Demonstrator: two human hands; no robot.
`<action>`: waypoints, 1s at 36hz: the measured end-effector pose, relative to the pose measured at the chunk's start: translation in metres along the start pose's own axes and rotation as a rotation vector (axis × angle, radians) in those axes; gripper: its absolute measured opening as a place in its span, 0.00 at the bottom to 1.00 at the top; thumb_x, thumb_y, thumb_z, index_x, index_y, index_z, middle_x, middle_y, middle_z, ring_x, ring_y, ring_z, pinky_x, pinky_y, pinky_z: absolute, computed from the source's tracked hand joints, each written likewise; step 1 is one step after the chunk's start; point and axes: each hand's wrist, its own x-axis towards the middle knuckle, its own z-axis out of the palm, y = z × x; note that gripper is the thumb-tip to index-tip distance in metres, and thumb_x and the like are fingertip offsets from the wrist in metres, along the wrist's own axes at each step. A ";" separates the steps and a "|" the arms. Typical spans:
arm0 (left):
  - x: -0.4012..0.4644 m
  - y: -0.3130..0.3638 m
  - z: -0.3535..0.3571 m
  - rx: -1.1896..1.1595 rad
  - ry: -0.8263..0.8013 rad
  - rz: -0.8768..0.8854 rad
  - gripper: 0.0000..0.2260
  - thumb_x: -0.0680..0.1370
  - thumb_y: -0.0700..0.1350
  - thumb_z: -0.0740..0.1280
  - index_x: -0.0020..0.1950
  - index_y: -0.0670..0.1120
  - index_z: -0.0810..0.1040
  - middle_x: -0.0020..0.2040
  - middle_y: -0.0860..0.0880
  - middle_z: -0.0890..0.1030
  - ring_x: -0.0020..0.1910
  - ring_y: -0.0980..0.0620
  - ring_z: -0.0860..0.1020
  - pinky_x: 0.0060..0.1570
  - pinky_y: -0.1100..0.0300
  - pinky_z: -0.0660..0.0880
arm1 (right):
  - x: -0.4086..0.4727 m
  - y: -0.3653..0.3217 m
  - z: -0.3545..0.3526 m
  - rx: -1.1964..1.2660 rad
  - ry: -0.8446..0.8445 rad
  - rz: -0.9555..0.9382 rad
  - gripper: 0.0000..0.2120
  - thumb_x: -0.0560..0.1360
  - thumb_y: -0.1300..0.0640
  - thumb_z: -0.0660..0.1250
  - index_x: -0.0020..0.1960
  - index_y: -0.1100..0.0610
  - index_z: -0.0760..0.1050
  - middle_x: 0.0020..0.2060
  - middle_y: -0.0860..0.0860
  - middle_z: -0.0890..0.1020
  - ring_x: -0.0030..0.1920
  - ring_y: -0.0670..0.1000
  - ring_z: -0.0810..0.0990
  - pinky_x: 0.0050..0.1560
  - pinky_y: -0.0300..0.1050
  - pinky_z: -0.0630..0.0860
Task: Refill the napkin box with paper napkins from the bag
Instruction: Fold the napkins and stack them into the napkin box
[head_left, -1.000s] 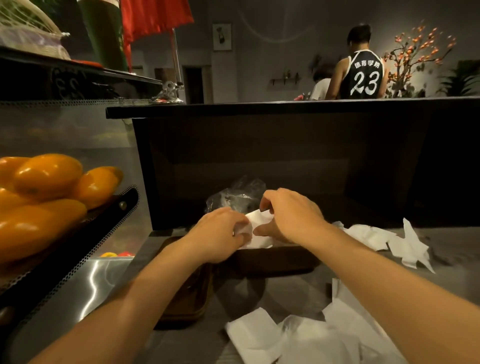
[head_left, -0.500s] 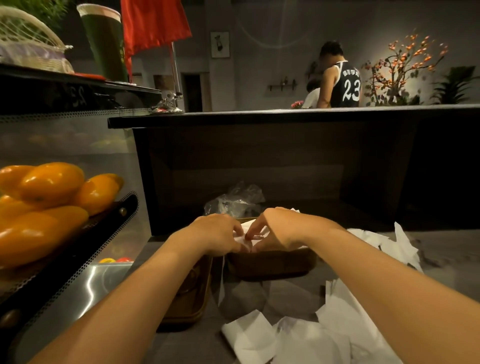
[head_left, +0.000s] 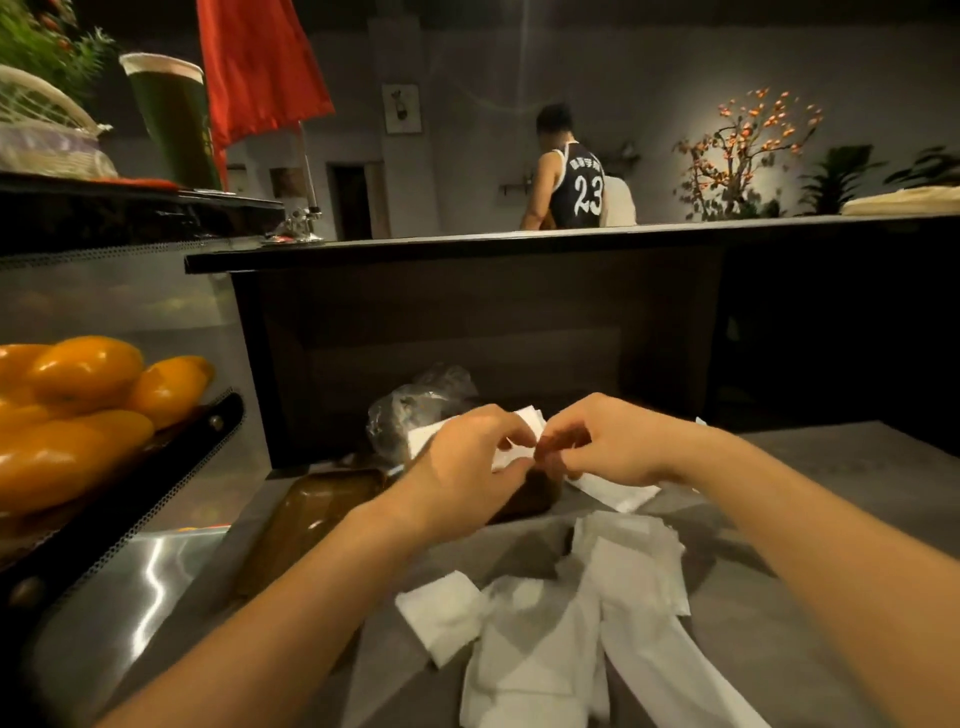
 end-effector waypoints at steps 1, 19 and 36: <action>-0.004 0.008 0.005 -0.026 -0.029 0.012 0.08 0.80 0.46 0.69 0.59 0.53 0.81 0.56 0.55 0.80 0.52 0.57 0.78 0.55 0.61 0.79 | -0.009 0.004 -0.001 -0.048 -0.053 0.024 0.08 0.79 0.57 0.69 0.52 0.46 0.85 0.46 0.46 0.85 0.49 0.48 0.83 0.56 0.46 0.81; -0.019 0.039 0.084 -0.021 -0.361 -0.020 0.29 0.65 0.72 0.73 0.61 0.63 0.69 0.56 0.63 0.71 0.53 0.61 0.74 0.53 0.58 0.79 | -0.036 0.098 0.029 0.093 0.118 0.097 0.02 0.75 0.51 0.74 0.46 0.44 0.83 0.42 0.44 0.82 0.44 0.45 0.79 0.46 0.42 0.79; -0.029 0.020 0.087 -0.227 -0.200 -0.031 0.07 0.79 0.45 0.68 0.52 0.57 0.81 0.47 0.59 0.80 0.48 0.59 0.78 0.50 0.52 0.80 | -0.051 0.106 0.017 0.246 -0.203 -0.090 0.20 0.73 0.58 0.73 0.57 0.36 0.82 0.62 0.36 0.79 0.65 0.44 0.76 0.65 0.51 0.78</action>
